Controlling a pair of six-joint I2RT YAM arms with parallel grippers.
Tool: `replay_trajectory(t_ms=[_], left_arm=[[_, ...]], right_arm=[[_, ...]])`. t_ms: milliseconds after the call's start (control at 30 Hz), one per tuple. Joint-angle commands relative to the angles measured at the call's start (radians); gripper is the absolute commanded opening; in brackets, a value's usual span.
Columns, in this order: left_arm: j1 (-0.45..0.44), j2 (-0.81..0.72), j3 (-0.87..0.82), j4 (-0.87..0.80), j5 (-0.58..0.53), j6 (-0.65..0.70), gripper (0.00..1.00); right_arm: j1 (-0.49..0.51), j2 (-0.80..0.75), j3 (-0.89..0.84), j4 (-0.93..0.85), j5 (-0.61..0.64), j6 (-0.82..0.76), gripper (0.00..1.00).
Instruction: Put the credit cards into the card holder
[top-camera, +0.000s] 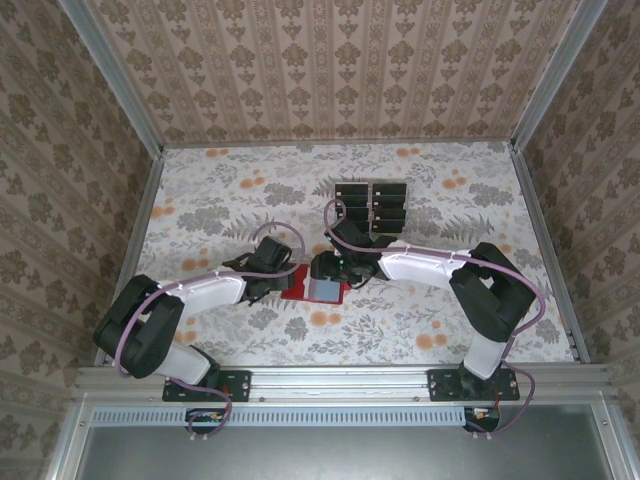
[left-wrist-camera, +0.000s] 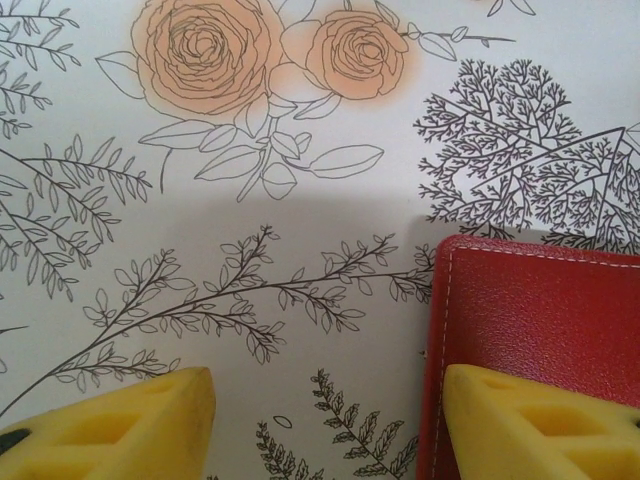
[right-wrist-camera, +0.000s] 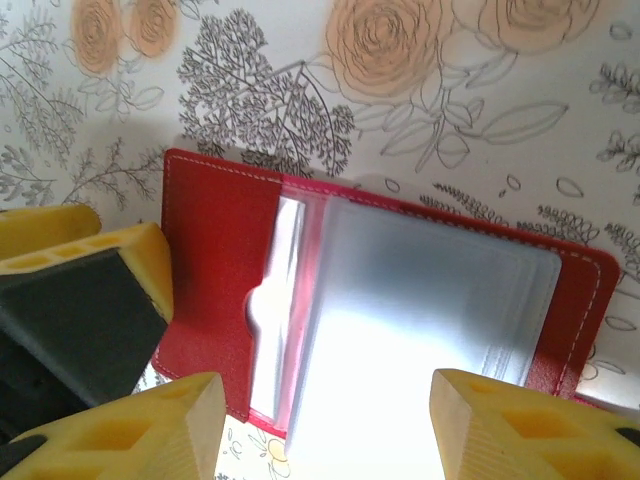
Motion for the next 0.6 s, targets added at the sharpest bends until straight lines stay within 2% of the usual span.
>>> replay_trajectory(t_ms=[0,333,567], left_arm=[[0.007,-0.038,-0.003,-0.003,0.014,0.020,0.63],[0.006,-0.044,-0.033,0.015,0.017,0.012,0.64],[0.007,-0.025,-0.037,0.039,0.031,0.010,0.64]], right_arm=[[-0.001,-0.003,0.030,-0.063,0.036,-0.041,0.57],[-0.001,0.069,0.053,-0.038,0.012,-0.031,0.57],[0.002,0.152,0.082,0.043,-0.063,0.023,0.57]])
